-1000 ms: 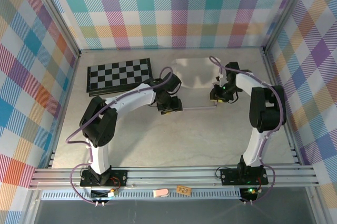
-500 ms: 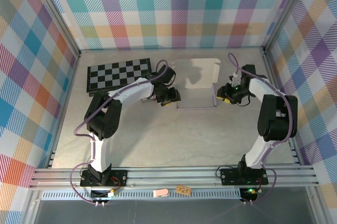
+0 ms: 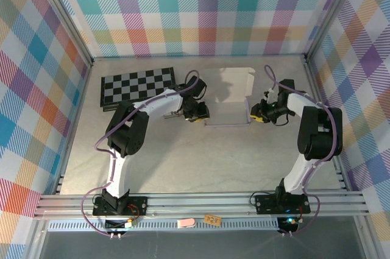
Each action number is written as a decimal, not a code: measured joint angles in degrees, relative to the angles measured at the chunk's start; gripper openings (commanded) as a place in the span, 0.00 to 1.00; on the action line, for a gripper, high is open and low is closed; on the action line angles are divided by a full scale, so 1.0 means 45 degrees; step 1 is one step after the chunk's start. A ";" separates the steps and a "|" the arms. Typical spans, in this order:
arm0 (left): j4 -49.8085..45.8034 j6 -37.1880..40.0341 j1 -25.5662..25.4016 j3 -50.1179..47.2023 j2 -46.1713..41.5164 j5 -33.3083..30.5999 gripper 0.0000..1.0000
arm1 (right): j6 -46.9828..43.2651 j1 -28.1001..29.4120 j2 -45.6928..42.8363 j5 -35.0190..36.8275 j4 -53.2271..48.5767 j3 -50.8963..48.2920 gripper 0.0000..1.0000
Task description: Fold the paper box
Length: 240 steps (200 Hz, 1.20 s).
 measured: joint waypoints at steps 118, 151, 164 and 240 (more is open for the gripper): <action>-0.0185 0.0253 0.0000 0.0384 0.0403 -0.0005 0.30 | -0.0015 0.0005 0.0845 -0.0403 0.0350 0.0437 0.18; -0.0330 0.0296 0.0000 0.0520 0.0418 -0.0005 0.30 | -0.0155 0.0117 0.0967 -0.0257 0.0160 0.0753 0.16; -0.0335 0.0301 0.0000 0.0593 0.0442 -0.0005 0.29 | -0.0262 0.0282 0.1035 -0.0019 0.0049 0.0957 0.14; -0.0374 0.0350 0.0000 0.0835 0.0835 0.0005 0.29 | -0.0787 0.1263 0.1112 0.2079 -0.0806 0.1923 0.00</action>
